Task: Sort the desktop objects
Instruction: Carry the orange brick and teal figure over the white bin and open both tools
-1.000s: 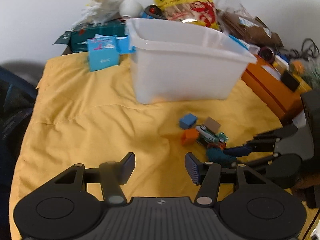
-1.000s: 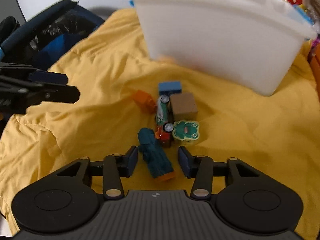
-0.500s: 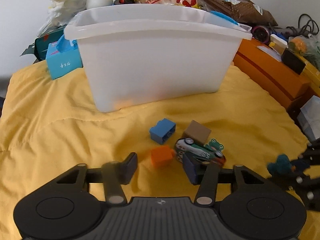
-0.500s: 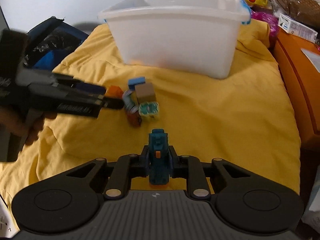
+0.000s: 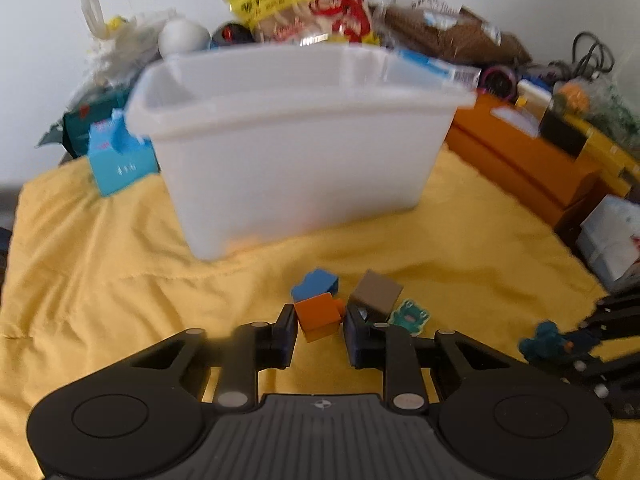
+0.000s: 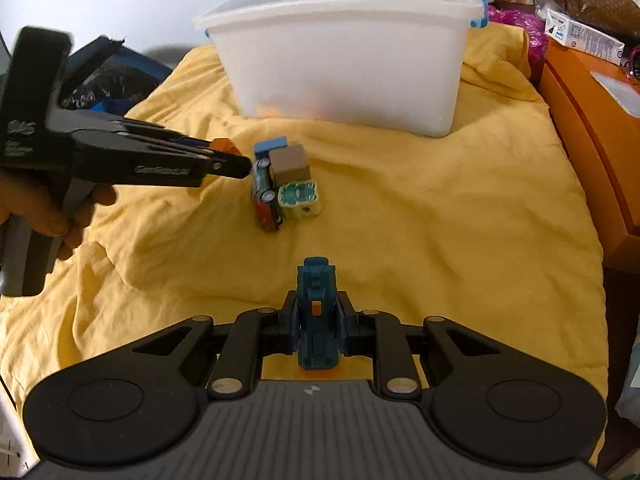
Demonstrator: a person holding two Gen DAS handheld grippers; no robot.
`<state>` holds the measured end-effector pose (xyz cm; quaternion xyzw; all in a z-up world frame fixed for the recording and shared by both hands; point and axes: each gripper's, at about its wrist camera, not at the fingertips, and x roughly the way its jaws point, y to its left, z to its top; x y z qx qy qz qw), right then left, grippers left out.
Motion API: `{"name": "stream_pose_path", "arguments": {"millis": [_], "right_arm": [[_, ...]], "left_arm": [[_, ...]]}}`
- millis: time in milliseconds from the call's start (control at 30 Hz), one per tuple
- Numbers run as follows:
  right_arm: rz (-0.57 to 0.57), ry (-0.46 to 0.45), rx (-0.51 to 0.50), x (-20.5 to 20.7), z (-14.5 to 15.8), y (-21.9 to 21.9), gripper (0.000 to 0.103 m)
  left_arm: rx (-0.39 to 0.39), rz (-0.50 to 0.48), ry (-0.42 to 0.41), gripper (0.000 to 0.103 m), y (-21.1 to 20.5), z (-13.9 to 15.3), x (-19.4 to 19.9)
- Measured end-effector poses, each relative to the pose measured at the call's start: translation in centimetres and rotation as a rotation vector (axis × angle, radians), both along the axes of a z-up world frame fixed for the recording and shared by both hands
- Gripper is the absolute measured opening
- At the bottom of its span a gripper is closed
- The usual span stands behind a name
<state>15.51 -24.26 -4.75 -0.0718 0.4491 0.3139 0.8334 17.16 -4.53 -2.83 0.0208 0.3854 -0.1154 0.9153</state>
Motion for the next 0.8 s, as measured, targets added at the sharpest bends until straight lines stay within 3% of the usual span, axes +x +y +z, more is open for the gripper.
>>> {"name": "stream_pose_path", "arguments": {"millis": [367,633,800], "right_arm": [[-0.078,-0.075,0.149,1.6,5.7,-0.5,0.02],[-0.098,-0.167,0.211,6.1,12.3,-0.2,0.02],[-0.112,-0.174,0.217,9.7,15.7,0.0,0.02]], "left_arm": [[-0.104,0.063,-0.046,0.028,4.1,7.4,-3.0],[-0.123,0.068,-0.087,0.028,5.6,12.6,0.0],[-0.122,0.078,-0.08,0.028,6.2,14.9,2.9]]}}
